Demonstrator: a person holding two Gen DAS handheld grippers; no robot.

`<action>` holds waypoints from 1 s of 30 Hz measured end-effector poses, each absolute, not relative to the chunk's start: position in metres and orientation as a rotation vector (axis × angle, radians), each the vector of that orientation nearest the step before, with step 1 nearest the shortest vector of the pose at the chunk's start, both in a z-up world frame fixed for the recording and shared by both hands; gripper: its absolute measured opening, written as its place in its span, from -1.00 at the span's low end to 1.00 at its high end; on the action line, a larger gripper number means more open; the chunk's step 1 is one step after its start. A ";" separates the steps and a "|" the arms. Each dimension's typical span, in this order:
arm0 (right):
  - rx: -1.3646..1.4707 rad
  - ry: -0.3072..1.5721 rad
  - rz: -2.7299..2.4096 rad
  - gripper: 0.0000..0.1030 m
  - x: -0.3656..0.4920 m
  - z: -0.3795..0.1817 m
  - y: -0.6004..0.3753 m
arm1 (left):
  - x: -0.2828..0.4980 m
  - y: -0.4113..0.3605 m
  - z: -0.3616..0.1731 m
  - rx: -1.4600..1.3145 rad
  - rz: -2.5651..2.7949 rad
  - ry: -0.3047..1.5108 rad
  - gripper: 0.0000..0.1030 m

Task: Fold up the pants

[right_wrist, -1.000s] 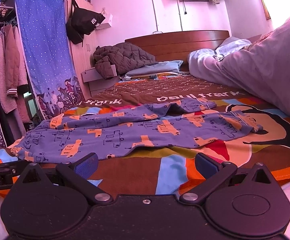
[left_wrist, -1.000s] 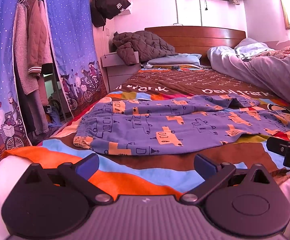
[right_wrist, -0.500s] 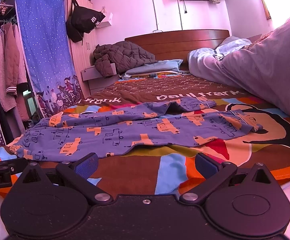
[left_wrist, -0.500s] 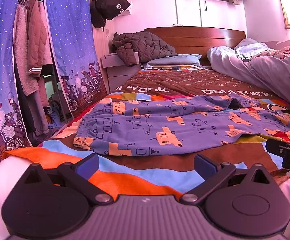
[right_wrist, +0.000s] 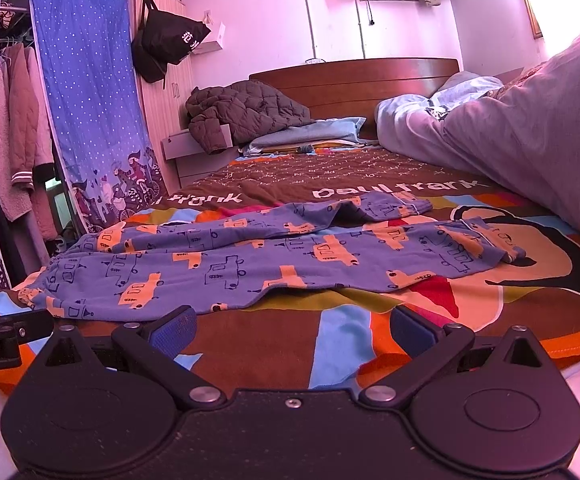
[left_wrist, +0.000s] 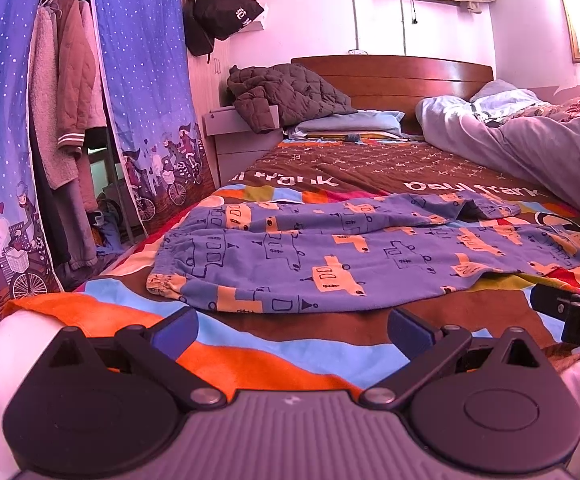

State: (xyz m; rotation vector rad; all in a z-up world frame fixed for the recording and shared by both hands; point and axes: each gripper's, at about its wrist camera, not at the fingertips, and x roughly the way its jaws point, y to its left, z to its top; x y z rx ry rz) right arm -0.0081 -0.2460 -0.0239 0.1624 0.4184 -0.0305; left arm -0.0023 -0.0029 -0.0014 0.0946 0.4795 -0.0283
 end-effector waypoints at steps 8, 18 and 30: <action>0.184 0.432 -0.030 0.99 -0.008 -0.029 -0.250 | -0.001 -0.003 0.000 0.080 -0.008 0.470 1.00; 0.175 0.464 -0.033 0.99 -0.006 -0.027 -0.250 | 0.010 -0.004 0.002 0.069 -0.015 0.496 1.00; -0.015 0.597 0.242 0.99 0.063 0.034 -0.262 | 0.109 0.025 0.060 0.249 -0.045 0.489 1.00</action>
